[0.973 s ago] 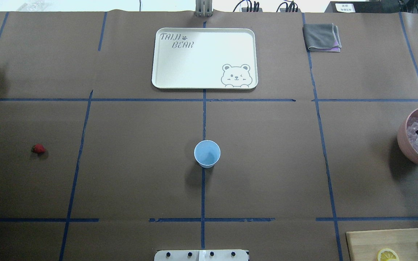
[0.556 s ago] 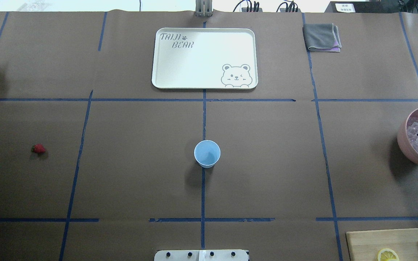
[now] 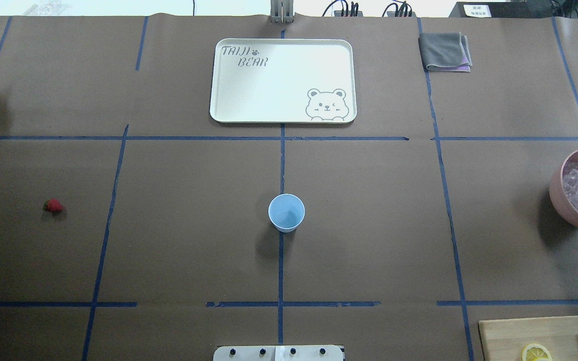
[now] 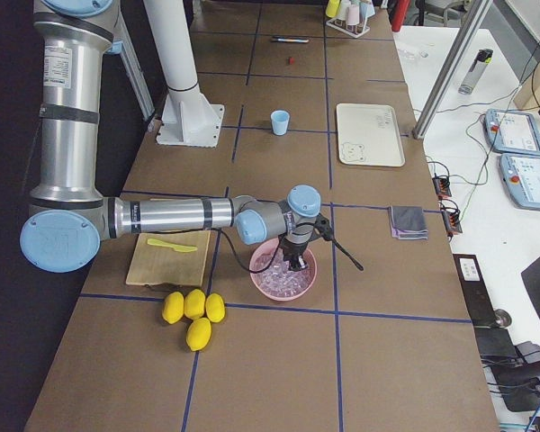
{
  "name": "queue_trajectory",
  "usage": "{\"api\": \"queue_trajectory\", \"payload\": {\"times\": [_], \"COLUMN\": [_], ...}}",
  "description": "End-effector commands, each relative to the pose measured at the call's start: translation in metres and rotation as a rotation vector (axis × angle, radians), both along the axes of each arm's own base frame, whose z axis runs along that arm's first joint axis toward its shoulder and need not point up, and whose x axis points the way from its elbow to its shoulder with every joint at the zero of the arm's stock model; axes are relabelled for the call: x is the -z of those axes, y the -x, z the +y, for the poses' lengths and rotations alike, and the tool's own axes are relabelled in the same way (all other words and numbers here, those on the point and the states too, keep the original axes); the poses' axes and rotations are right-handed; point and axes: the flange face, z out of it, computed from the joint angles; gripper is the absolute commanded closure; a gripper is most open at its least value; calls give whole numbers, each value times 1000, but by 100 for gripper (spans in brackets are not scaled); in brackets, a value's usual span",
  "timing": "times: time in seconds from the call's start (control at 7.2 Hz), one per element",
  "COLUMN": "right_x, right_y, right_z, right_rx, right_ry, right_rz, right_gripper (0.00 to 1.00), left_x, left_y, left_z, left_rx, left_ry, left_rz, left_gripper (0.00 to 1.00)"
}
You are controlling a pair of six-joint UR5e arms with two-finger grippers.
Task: Mash ice and strawberries in cup
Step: 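Lower the right gripper into the pink bowl and grasp an ice cube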
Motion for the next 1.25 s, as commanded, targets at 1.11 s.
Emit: {"api": "queue_trajectory", "payload": {"times": [1.11], "right_x": [144], "right_y": [-44], "right_z": [-7], "right_rx": [-376], "right_ry": [66], "right_rz": [-148], "right_gripper": [100], "left_x": [2], "left_y": [0], "left_z": [0], "left_rx": [0], "left_ry": [-3], "left_rz": [2], "left_gripper": [0]}}
